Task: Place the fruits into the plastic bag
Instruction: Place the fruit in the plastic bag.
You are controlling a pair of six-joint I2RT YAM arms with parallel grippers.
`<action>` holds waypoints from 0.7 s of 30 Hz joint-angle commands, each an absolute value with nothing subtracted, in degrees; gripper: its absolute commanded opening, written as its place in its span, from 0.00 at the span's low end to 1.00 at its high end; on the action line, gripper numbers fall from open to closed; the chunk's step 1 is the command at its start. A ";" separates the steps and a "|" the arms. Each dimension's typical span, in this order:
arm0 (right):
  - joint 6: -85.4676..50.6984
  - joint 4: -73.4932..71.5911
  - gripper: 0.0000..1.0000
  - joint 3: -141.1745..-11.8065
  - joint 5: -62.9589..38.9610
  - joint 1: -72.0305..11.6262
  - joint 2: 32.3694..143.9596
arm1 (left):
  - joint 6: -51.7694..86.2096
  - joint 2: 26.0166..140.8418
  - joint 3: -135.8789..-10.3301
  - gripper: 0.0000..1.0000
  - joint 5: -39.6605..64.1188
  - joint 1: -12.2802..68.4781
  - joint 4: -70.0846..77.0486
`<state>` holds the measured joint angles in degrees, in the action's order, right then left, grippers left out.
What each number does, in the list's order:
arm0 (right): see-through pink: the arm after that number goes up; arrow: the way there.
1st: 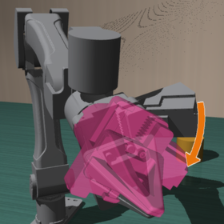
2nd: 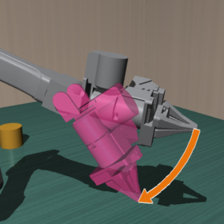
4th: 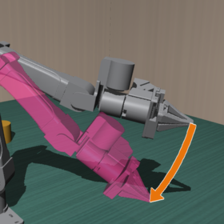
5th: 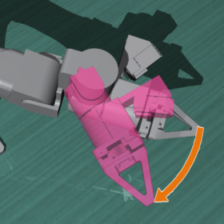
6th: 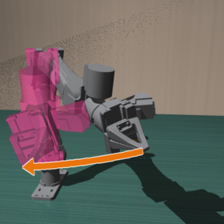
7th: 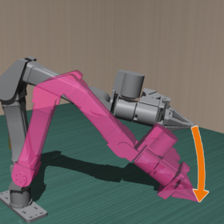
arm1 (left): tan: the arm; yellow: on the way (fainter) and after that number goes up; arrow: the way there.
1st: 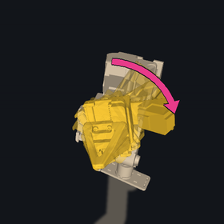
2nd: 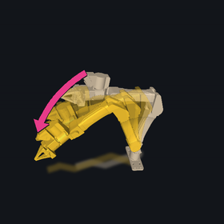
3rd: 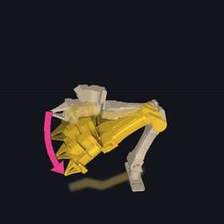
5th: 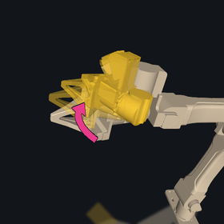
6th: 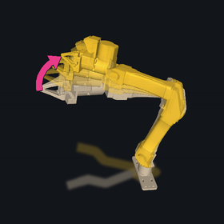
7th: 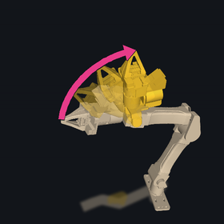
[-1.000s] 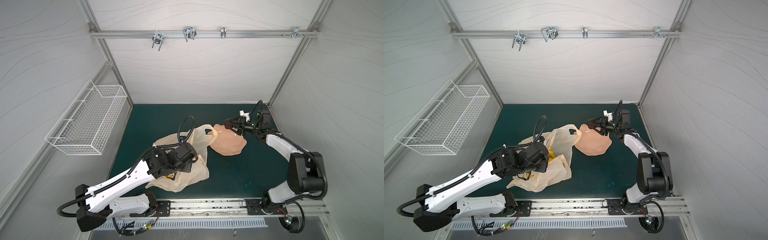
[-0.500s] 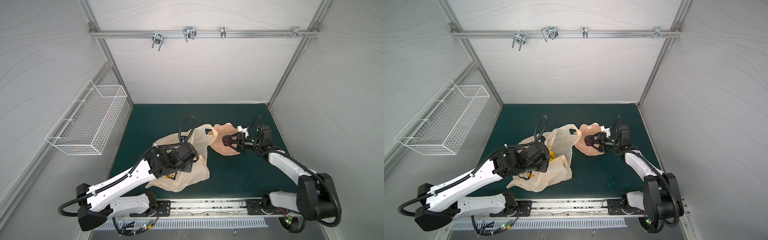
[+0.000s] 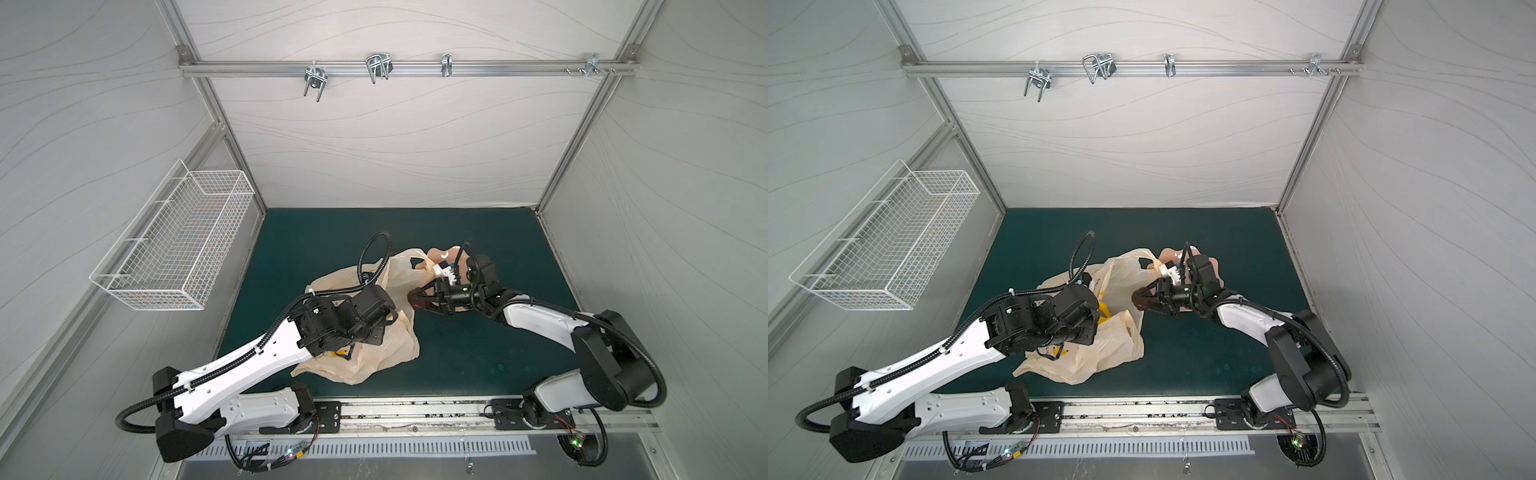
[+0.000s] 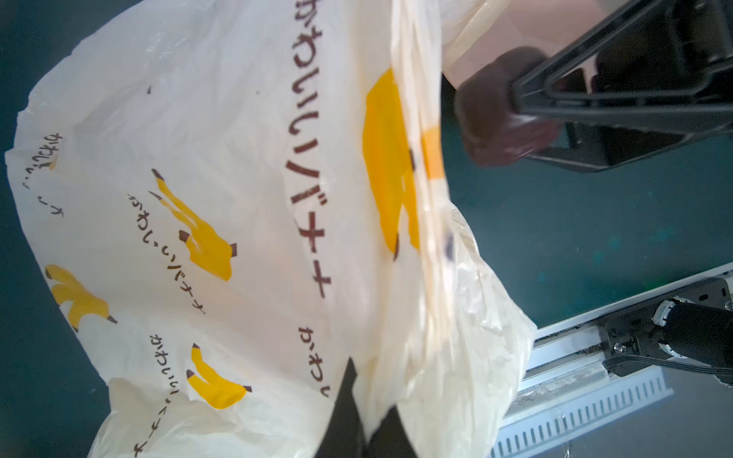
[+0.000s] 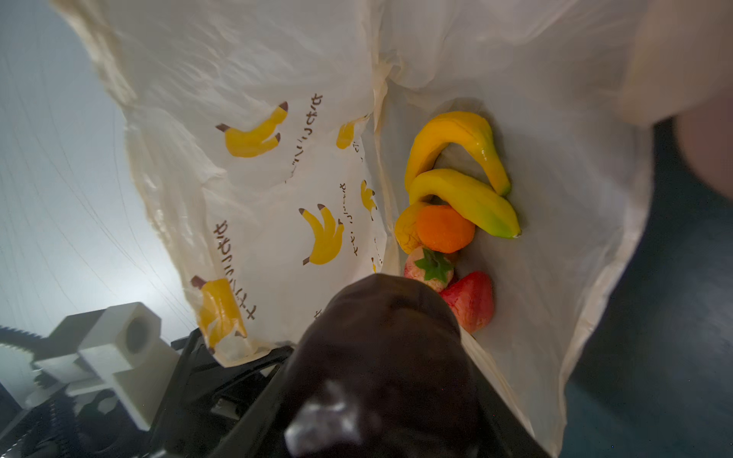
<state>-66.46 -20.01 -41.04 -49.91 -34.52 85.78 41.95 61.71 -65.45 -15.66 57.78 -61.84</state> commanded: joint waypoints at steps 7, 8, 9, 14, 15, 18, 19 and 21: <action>-72.16 -30.31 0.42 -49.99 -43.86 -47.82 99.85 | 41.86 57.38 -64.47 0.00 -17.30 57.57 -62.03; -72.90 -31.20 0.42 -50.86 -43.67 -48.91 101.17 | 42.02 56.91 -64.12 0.00 -17.49 57.57 -62.13; -73.55 -32.23 0.42 -51.40 -43.38 -49.83 102.56 | 42.22 56.48 -63.89 0.00 -17.80 57.57 -62.31; -77.35 -35.45 0.43 -54.86 -43.02 -53.75 108.54 | 43.08 54.25 -62.04 0.00 -18.33 57.57 -62.75; -77.59 -35.59 0.44 -55.51 -42.98 -54.37 109.37 | 43.23 53.98 -61.76 0.00 -18.39 57.58 -62.88; -77.65 -33.63 0.53 -58.00 -42.99 -56.17 111.54 | 43.73 53.44 -61.19 0.00 -18.78 57.57 -63.78; -77.33 -32.19 0.56 -59.02 -43.25 -56.73 112.24 | 44.03 53.09 -60.93 0.00 -18.93 57.57 -64.13; -76.83 -30.50 0.65 -60.59 -43.82 -57.58 113.23 | 44.55 52.36 -60.45 0.00 -19.43 57.57 -64.51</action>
<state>-75.57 -31.40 -58.24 -43.46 -56.29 112.03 43.00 53.63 -60.47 -17.32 57.78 -63.40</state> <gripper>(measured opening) 0.647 0.054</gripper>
